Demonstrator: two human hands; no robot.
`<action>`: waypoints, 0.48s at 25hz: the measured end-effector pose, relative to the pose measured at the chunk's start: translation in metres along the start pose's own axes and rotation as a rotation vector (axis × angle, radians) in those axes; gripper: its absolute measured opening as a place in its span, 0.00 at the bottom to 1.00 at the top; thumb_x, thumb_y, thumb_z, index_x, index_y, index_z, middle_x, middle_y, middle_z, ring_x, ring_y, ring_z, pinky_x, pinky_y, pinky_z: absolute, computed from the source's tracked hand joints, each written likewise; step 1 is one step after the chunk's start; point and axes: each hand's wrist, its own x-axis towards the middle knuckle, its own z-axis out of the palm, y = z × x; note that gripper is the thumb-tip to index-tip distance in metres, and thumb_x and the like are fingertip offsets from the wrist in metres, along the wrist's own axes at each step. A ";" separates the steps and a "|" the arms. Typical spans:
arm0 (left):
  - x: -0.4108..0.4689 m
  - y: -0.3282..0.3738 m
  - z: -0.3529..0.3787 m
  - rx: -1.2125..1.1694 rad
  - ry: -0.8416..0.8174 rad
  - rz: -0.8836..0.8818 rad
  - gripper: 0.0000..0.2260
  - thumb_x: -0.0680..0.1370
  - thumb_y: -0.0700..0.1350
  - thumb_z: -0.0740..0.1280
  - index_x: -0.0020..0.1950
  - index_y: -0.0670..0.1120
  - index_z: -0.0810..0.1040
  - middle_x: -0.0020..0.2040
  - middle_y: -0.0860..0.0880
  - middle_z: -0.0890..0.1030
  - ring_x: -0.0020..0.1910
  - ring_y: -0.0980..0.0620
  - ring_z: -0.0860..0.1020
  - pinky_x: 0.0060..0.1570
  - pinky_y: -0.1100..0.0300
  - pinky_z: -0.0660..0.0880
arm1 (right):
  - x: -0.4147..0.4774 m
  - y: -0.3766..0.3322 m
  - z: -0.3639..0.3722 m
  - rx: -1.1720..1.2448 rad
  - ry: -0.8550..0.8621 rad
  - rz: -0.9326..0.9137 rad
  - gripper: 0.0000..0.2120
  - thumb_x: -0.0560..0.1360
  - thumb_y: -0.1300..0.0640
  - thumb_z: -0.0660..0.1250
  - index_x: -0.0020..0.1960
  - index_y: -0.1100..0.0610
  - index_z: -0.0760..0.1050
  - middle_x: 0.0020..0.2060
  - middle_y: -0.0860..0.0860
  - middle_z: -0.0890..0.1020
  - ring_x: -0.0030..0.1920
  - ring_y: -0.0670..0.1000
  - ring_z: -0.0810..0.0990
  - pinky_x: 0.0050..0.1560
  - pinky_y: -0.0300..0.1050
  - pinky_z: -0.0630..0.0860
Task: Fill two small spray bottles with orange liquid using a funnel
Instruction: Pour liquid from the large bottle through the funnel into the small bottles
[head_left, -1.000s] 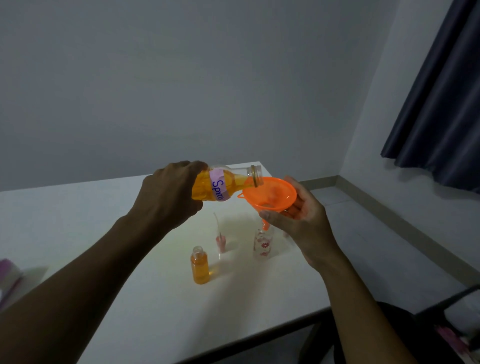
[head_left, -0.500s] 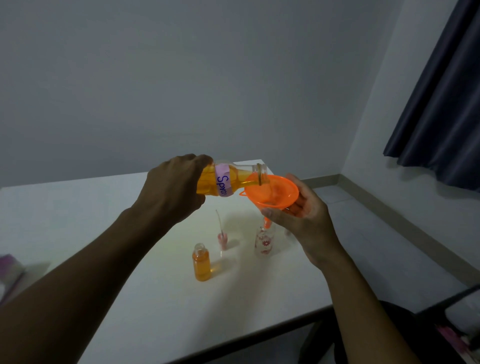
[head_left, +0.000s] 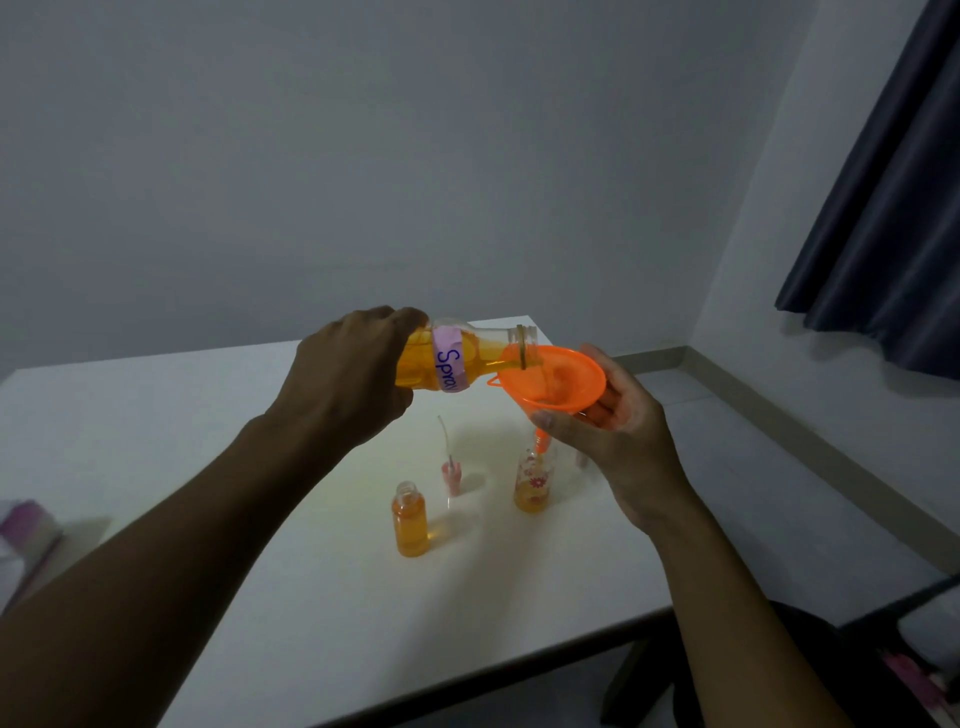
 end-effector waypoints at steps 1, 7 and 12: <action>0.000 0.000 0.000 -0.003 -0.001 0.002 0.27 0.69 0.42 0.75 0.66 0.47 0.73 0.56 0.44 0.81 0.50 0.41 0.80 0.45 0.51 0.75 | 0.000 0.000 0.000 0.002 0.001 -0.002 0.48 0.57 0.48 0.83 0.74 0.47 0.68 0.64 0.48 0.80 0.62 0.49 0.81 0.56 0.47 0.81; -0.001 -0.001 0.000 0.005 -0.006 -0.004 0.27 0.68 0.41 0.75 0.66 0.47 0.73 0.56 0.44 0.81 0.50 0.41 0.79 0.45 0.51 0.75 | -0.001 -0.001 0.000 -0.007 0.003 0.000 0.49 0.56 0.46 0.83 0.74 0.47 0.68 0.64 0.47 0.80 0.62 0.49 0.81 0.58 0.48 0.81; -0.001 -0.004 0.001 0.007 -0.002 0.003 0.27 0.68 0.41 0.75 0.65 0.47 0.73 0.55 0.43 0.81 0.48 0.41 0.80 0.44 0.50 0.77 | 0.000 -0.001 0.001 -0.014 0.002 0.001 0.48 0.57 0.46 0.83 0.73 0.46 0.69 0.64 0.48 0.80 0.63 0.51 0.81 0.52 0.46 0.81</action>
